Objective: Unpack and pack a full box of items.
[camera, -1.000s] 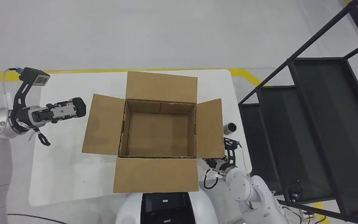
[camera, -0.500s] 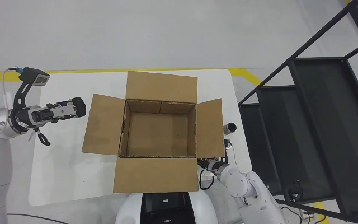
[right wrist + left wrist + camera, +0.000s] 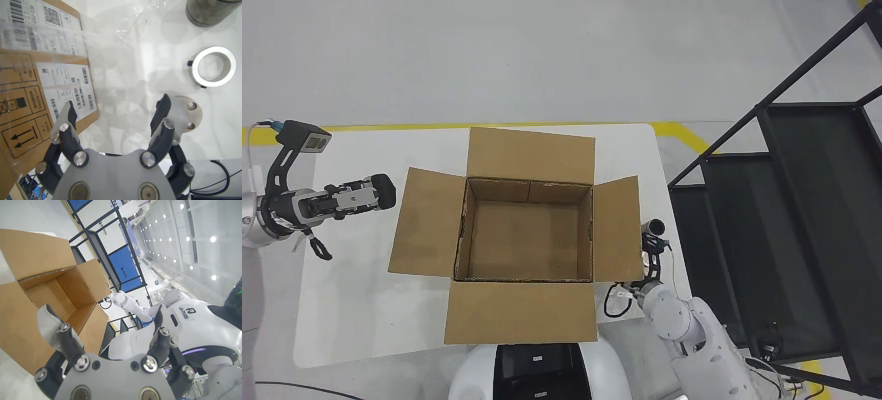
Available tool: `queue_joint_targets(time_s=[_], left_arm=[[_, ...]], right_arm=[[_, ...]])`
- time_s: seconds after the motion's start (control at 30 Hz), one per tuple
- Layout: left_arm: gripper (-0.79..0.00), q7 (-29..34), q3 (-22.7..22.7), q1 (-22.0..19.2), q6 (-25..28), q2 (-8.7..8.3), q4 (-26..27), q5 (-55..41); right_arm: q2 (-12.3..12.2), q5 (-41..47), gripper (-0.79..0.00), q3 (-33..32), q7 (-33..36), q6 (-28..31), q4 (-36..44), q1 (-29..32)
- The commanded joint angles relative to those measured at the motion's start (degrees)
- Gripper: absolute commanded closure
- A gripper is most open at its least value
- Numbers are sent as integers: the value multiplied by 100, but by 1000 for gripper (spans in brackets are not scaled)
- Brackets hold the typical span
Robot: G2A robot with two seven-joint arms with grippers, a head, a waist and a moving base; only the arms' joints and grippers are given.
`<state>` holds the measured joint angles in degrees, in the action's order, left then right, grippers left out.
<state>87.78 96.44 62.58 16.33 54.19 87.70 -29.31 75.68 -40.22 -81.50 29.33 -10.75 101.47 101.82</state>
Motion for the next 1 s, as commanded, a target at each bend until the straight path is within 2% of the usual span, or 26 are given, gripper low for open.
queue_joint_targets(time_s=[0.0, 0.13, 0.27, 0.4, 0.53, 0.73, 0.97], left_arm=[[-785, 0, 0, 0, 0, 0, 0, 0], [-785, 0, 0, 0, 0, 0, 0, 0], [-785, 0, 0, 0, 0, 0, 0, 0], [-785, 0, 0, 0, 0, 0, 0, 0], [-785, 0, 0, 0, 0, 0, 0, 0], [-785, 0, 0, 0, 0, 0, 0, 0], [-785, 0, 0, 0, 0, 0, 0, 0]], right_arm=[[-13, 62, -785, -19, 104, 83, 101, 75], [-53, -106, -785, -98, 256, -35, 349, 291], [-82, -1060, -785, -101, -94, -706, 501, 514], [-76, -1529, -785, 29, -236, -1162, 539, 582], [-56, -1929, -785, 189, -165, -1671, 197, 334], [-1, -2234, -785, 541, -16, -2073, -352, -140], [48, -2118, -785, 656, -22, -2198, -646, -370]])
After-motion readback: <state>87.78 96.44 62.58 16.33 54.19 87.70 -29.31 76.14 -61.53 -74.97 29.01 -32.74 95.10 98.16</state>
